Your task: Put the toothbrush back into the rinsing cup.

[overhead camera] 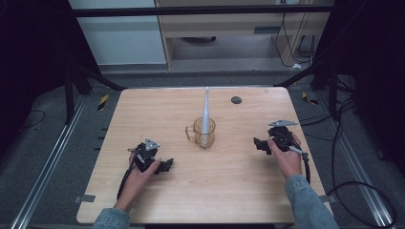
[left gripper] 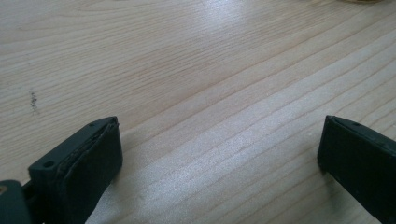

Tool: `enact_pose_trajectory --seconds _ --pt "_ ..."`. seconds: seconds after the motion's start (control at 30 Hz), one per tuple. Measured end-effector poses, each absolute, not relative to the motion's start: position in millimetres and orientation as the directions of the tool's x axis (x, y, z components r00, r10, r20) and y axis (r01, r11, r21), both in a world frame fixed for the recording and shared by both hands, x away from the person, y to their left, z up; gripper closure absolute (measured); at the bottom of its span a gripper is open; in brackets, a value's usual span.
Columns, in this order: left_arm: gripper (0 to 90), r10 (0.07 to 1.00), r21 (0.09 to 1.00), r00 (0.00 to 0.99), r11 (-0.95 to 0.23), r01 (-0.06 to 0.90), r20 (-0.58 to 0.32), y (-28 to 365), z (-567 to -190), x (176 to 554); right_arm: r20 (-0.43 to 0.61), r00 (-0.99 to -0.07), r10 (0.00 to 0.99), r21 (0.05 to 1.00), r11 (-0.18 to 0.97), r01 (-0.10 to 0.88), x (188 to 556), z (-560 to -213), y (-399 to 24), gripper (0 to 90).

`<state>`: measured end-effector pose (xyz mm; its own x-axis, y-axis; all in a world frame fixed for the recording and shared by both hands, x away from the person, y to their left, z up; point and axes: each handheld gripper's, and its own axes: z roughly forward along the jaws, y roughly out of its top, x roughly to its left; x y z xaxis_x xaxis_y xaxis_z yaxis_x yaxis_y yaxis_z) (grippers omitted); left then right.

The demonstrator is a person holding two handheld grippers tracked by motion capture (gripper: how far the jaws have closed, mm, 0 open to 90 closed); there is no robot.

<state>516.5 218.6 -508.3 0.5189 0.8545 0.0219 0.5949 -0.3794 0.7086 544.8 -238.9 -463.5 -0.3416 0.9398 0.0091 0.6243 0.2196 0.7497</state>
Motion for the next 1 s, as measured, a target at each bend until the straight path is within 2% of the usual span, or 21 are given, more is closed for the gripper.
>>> enact_pose_trajectory --seconds 0.5,1.0 --pt "0.0 0.855 0.709 0.519 -0.379 0.595 0.022 218.6 -508.2 516.5 0.036 -0.328 0.944 0.74 0.195 0.643 556.8 -490.6 -235.3 11.2" --pt "0.0 0.854 0.709 0.519 -0.379 0.595 0.022 218.6 -508.2 516.5 0.067 -0.265 0.962 0.751 0.126 0.648 568.4 -504.6 -240.1 11.0"
